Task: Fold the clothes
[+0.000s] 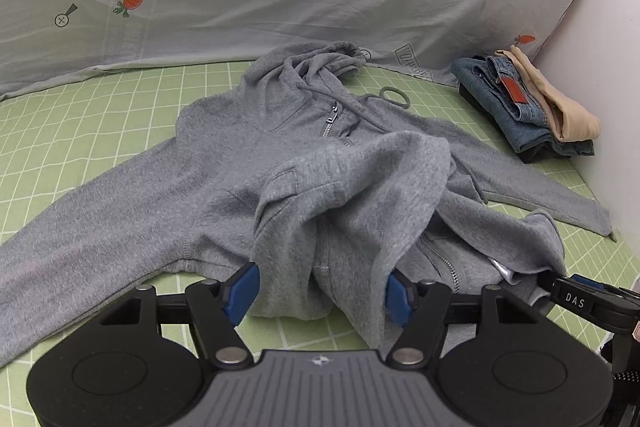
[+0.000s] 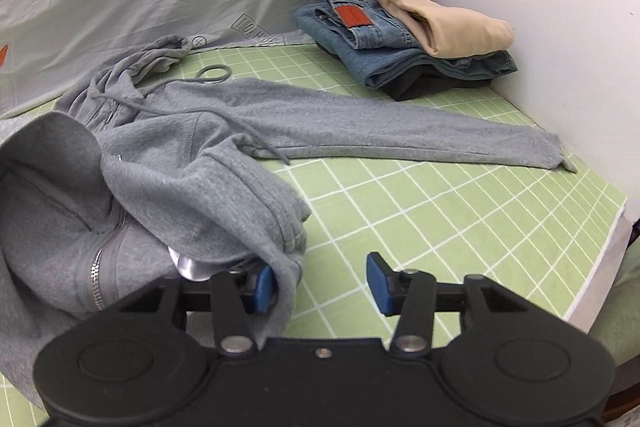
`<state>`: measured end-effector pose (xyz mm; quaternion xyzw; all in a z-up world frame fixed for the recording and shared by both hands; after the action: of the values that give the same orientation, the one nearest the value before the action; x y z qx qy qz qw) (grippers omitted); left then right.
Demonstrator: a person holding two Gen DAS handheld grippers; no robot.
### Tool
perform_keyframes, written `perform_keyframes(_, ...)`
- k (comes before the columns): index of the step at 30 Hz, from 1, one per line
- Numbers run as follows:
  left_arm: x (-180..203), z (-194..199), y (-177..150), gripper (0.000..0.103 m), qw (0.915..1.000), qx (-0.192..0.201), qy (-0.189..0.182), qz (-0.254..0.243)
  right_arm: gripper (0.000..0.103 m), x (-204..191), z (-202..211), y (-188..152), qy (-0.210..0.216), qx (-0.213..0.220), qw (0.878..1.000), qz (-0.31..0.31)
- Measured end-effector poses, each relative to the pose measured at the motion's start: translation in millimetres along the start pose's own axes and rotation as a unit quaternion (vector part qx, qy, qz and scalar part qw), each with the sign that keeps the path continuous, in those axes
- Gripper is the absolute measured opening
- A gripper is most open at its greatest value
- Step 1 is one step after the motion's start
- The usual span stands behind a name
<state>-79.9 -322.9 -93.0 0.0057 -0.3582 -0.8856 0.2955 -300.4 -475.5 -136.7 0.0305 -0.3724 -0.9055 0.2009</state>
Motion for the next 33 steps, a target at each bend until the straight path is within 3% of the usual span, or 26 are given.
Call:
perform_keyframes(5,28.9,10.4,13.0,0.062,0.998,0.044,0.011,-0.045,0.051,4.6,5.9,8.9,0.006,0.028,0.999,0.036)
perform_keyframes(11,52.8,-7.1,30.8,0.062,0.9959,0.053,0.035,-0.065,0.059,13.7,17.3,21.7,0.019,0.074,0.995,0.067)
perform_keyframes(16,53.7,-17.2,29.8,0.06,0.9959,0.036,0.066,-0.05,0.061,46.9,13.2,29.3,0.046,0.069,0.997,0.012)
perform_keyframes(20,40.9,-24.2,21.8,0.044,0.997,0.01,0.075,-0.017,0.062,77.8,11.8,33.6,0.083,0.069,0.992,-0.072)
perform_keyframes(22,34.7,-26.6,20.4,0.043,0.9978,0.001,0.067,0.003,0.065,81.4,8.6,35.2,0.089,0.067,0.99,-0.081)
perform_keyframes(25,30.1,-27.1,22.9,0.043,0.9985,-0.001,0.05,0.023,0.077,71.4,1.9,40.9,0.078,0.061,0.994,-0.043)
perform_keyframes(33,45.0,-35.4,63.1,0.045,0.9998,0.017,0.005,0.003,0.077,44.7,-16.0,56.1,0.048,0.043,0.996,0.058)
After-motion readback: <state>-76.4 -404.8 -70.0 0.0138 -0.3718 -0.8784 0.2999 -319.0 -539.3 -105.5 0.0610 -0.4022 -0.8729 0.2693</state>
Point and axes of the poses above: each gripper's, at about its wrist camera, not at the fingertips, and z roughly against the way its jaws point, x to its right, y to its top, the point moved 1 cm from there along -z, roughly the way its jaws point, and after that the axes turned 1 degree about z, right-handed, at the moved point
